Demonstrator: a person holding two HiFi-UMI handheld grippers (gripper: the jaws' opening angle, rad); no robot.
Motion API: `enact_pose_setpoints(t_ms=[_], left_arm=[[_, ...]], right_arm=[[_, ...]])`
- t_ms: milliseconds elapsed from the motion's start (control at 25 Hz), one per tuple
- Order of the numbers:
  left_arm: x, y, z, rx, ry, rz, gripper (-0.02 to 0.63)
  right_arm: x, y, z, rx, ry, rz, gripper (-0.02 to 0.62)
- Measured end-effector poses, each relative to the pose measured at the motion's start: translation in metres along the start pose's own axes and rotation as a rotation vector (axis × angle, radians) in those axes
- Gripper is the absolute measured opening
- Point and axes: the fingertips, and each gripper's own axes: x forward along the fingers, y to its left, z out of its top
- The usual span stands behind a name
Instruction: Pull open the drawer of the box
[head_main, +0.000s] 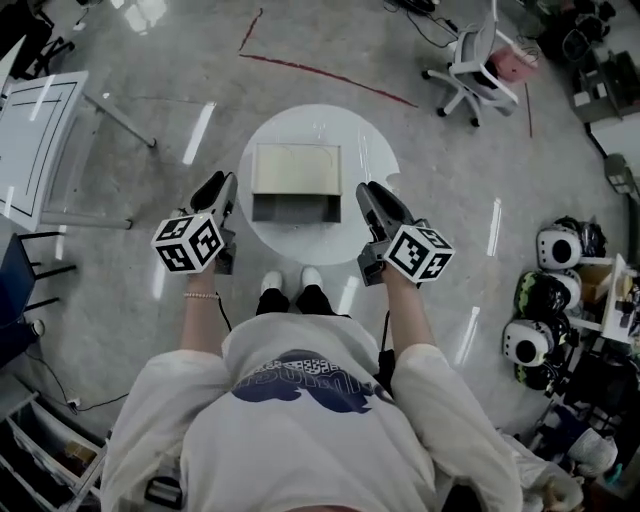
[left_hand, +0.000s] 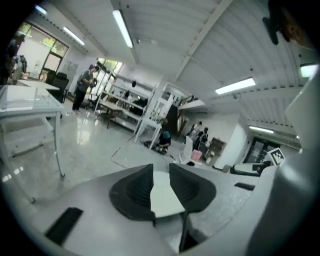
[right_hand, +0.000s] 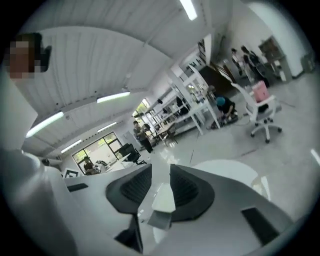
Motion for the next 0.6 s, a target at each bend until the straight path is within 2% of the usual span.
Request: enact_pose_setpoints(t_ms=[120, 200, 280, 480, 520, 600], left_arm=[[-0.030, -0.043, 0.066, 0.087, -0.179, -0.028, 0.100], [-0.043, -0.069, 0.093, 0.164, -0.248, -0.041, 0.099], [-0.048, -0.090, 0.116, 0.232, -0.302, -0.043, 0.098], [-0.050, -0.123, 0.139, 0.308, -0.350, -0.040, 0.094], [-0.052, -0.126, 0.143, 0.339, -0.371, -0.018, 0.083], [-0.059, -0.132, 0.151, 0.425, -0.422, 0.045, 0.017]], right_arm=[[-0.011, 0.034, 0.064, -0.263, -0.136, -0.022, 0.106], [-0.017, 0.054, 0.093, -0.450, -0.204, -0.070, 0.103], [-0.018, 0.072, 0.116, -0.584, -0.272, -0.103, 0.098], [-0.023, 0.100, 0.136, -0.720, -0.376, -0.137, 0.047], [-0.025, 0.104, 0.137, -0.746, -0.390, -0.141, 0.031], [-0.028, 0.110, 0.138, -0.781, -0.417, -0.145, 0.014]])
